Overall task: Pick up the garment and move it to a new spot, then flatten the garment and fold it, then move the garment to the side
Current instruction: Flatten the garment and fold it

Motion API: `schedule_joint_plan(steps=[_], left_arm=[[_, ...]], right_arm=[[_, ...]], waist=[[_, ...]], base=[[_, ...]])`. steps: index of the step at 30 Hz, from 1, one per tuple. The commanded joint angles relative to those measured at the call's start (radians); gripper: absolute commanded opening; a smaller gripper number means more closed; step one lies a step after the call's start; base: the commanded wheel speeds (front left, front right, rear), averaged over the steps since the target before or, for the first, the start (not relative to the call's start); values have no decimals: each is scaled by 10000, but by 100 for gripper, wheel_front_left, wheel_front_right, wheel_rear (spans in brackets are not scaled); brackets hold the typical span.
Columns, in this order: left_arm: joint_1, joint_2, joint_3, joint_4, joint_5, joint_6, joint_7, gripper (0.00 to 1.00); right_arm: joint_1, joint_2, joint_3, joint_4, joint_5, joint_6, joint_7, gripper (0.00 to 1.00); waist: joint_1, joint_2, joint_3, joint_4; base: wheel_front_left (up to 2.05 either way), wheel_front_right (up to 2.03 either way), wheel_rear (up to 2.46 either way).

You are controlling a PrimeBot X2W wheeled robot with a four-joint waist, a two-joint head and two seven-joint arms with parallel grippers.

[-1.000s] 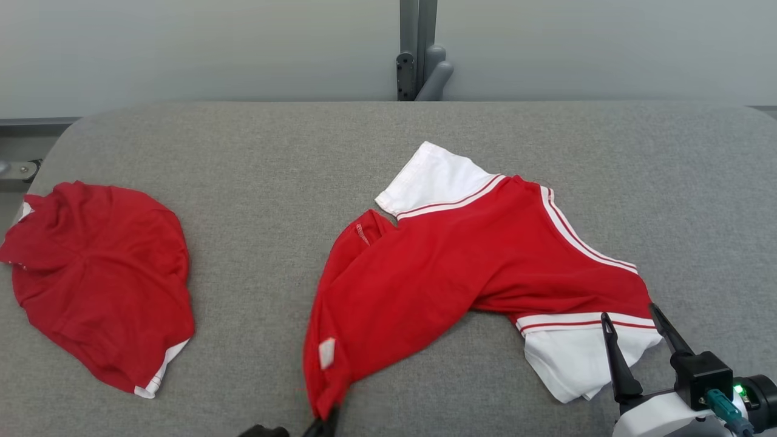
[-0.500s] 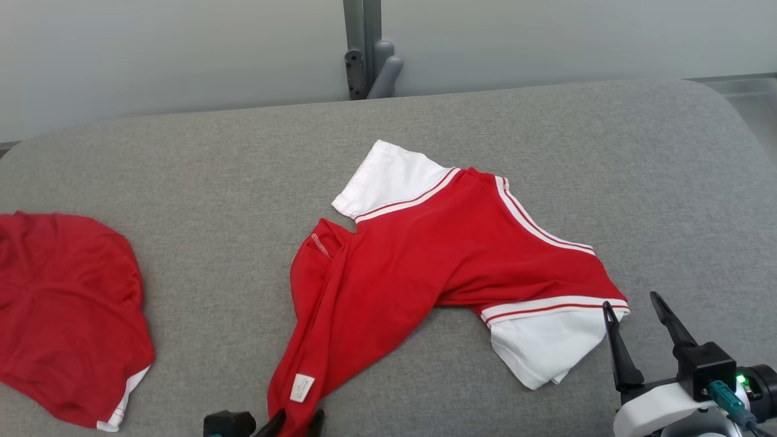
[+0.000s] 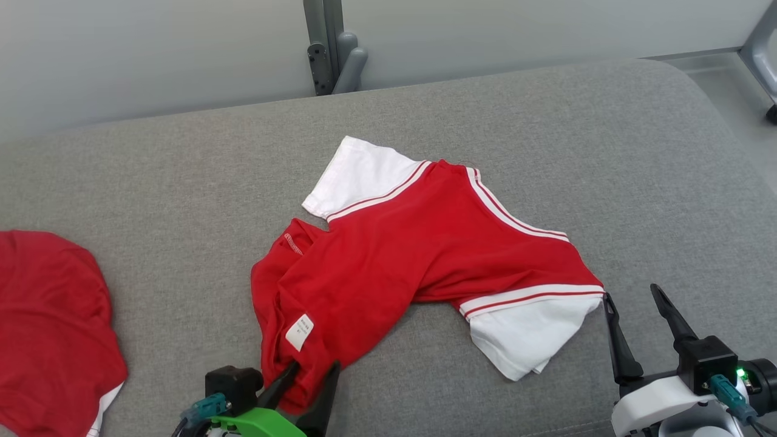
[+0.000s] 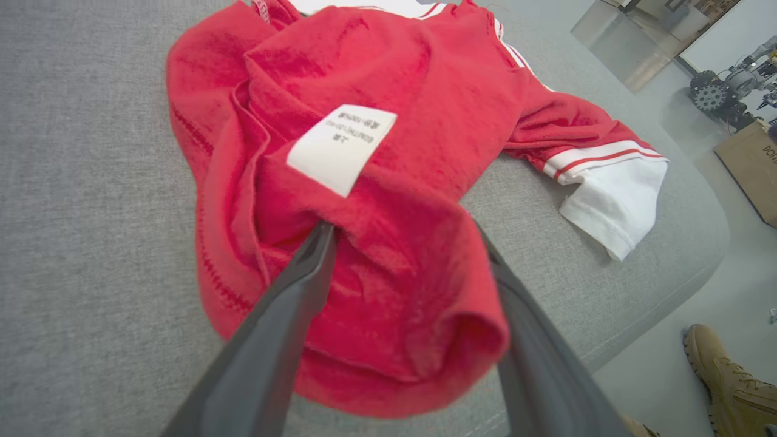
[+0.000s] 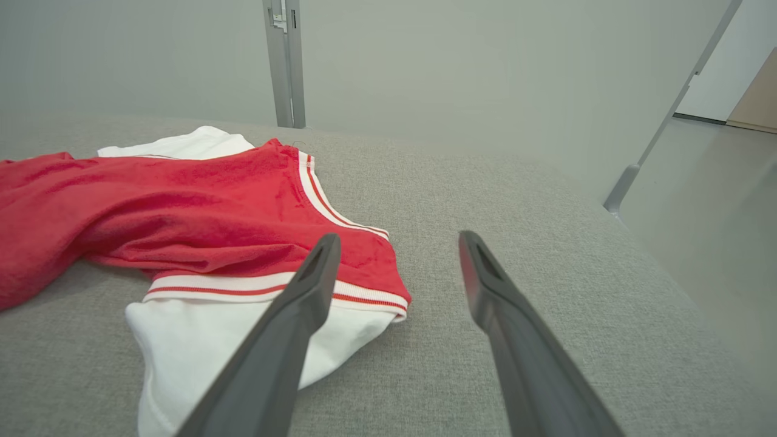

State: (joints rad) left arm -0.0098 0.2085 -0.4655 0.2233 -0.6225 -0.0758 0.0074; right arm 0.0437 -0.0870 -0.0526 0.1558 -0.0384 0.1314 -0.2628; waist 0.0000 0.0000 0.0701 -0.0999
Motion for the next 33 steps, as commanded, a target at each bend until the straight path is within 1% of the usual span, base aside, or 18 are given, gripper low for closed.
schedule_joint_plan(steps=[1, 4, 6, 10, 14, 17, 22, 26, 28, 29, 33], left_arm=[[-60, 6, -20, -66, 59, 95, -9, 100], [-75, 89, -291, -245, 483, 305, 63, 100], [-28, -33, -502, -357, 528, 256, 135, 100], [-199, -82, -1115, -434, 995, 89, 270, 100], [-218, -225, -1484, -316, 1047, -35, 252, 100], [-217, -280, -1268, -253, 900, 181, 59, 100], [-225, -160, -669, -104, 709, 560, -306, 100], [-298, -71, -349, 209, 442, 637, -353, 100], [-352, -135, -234, 502, 258, 612, -366, 100], [-352, -135, -234, 502, 258, 612, -366, 100], [-496, -66, -105, 1286, 341, 767, -487, 100]], right_arm=[[-58, 4, -26, -38, 4, -14, -34, 100], [-38, 16, -92, -71, -4, -14, -34, 100], [-43, 29, -124, -84, 0, -14, -34, 100], [-127, 71, -145, -78, -22, -14, -34, 100], [-198, 94, -74, -13, -53, -14, -34, 100], [-197, 102, -53, 5, -52, -14, -34, 100], [-56, 31, 28, 62, -53, -14, -34, 100], [-31, -9, 81, 71, -39, -14, -34, 100], [-78, -24, 113, 89, -28, -14, -34, 100], [-78, -24, 113, 89, -28, -14, -34, 100], [-142, -38, 196, 109, -13, -14, -34, 100]], waist=[[0, 0, 52, -45], [0, 0, 144, -57], [0, 0, 205, -43], [0, 0, 312, 2], [0, 0, 305, -10], [0, 0, 265, -6], [0, 0, 140, 2], [0, 0, 122, 18], [0, 0, 127, 22], [0, 0, 127, 22], [0, 0, 127, -15]], base=[[0, 0, 0], [0, 0, 0], [0, 0, 0], [0, 0, 0], [0, 0, 0], [0, 0, 0], [0, 0, 0], [0, 0, 0], [0, 0, 0], [0, 0, 0], [0, 0, 0]])
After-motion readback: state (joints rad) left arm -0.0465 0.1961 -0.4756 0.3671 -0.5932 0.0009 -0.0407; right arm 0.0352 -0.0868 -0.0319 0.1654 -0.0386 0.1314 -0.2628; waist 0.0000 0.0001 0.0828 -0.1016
